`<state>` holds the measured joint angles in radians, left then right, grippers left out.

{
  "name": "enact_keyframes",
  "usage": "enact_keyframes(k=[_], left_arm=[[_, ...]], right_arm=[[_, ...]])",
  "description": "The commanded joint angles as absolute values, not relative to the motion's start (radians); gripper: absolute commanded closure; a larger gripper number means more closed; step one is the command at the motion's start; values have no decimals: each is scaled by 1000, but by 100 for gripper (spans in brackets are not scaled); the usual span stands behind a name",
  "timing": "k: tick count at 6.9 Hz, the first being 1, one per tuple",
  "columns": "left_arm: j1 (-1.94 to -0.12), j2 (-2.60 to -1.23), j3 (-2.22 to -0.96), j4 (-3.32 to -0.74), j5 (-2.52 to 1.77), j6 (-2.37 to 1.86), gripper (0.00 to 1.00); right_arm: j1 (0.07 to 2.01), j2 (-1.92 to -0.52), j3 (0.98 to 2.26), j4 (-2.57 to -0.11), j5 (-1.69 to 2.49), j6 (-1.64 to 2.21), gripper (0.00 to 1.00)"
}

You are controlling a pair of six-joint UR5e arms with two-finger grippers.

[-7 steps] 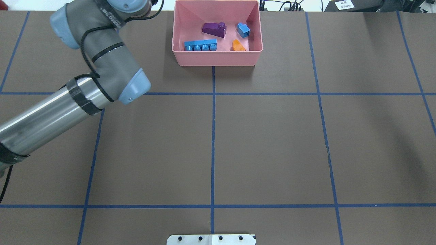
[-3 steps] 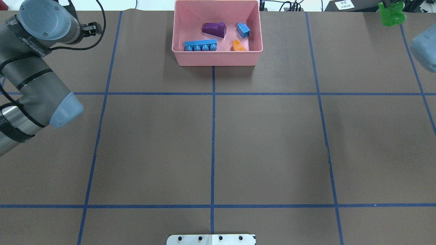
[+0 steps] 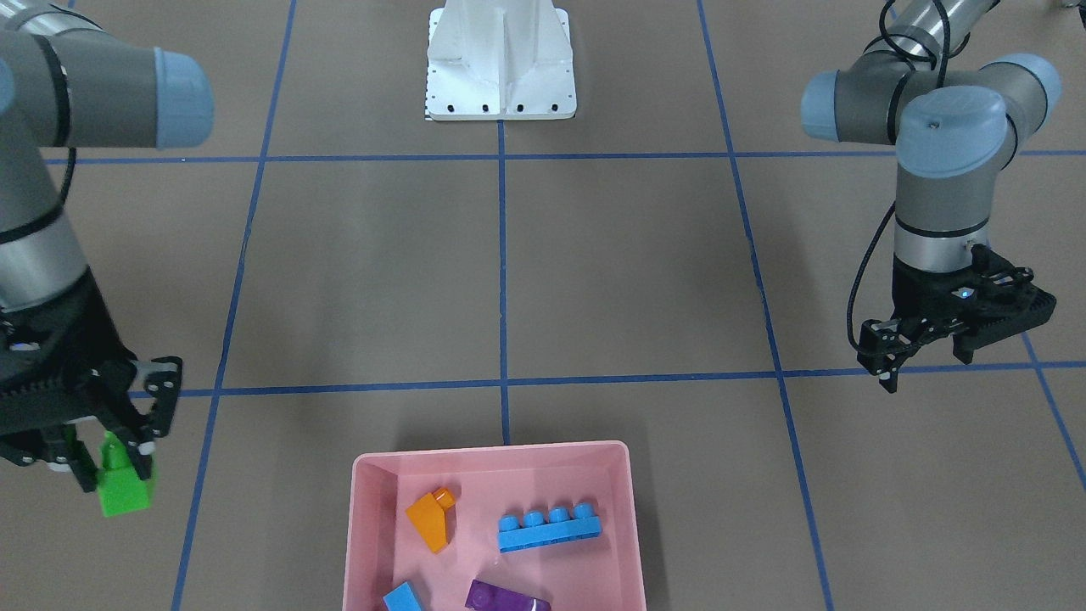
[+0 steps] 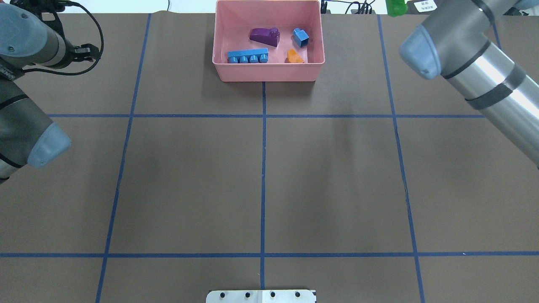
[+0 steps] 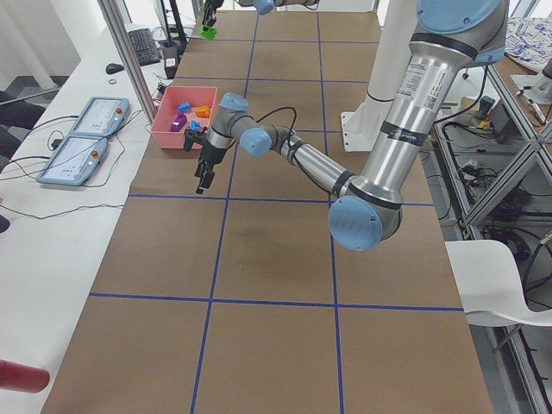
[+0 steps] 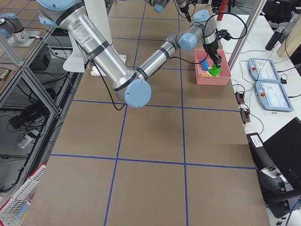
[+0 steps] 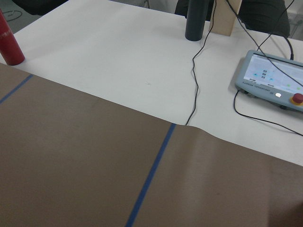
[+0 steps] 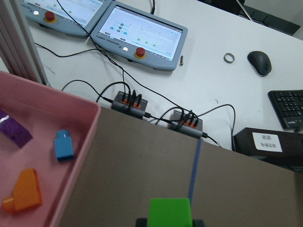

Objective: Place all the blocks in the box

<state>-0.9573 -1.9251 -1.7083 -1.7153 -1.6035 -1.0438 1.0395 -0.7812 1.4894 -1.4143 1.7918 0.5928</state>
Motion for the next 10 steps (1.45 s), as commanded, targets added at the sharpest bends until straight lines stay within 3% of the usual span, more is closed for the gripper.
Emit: enact_keyframes(k=[1,5,6,7,10], left_arm=[[-965,-1867,-1712,-1779,-1659,-1002,1],[-1003,-1763,-1764,-1804,-1752,-888,1],[-1005,-1760,-1764,-1804,-1770,-888,1],[-1003,-1756,-1763,-1804,-1772,-888,0],[-1066,-1670,-1837,-1790,-1906,-636,0]], right_arm=[[942,-634,1239,-1193,1717,792,100],[818,-470,981,-996,1569,1006,100],[816,-469,974,-983,1568,1011,100],[816,-472,971,-985,1569,1011,4],[850,-457,980,-992,1659,1017,0]])
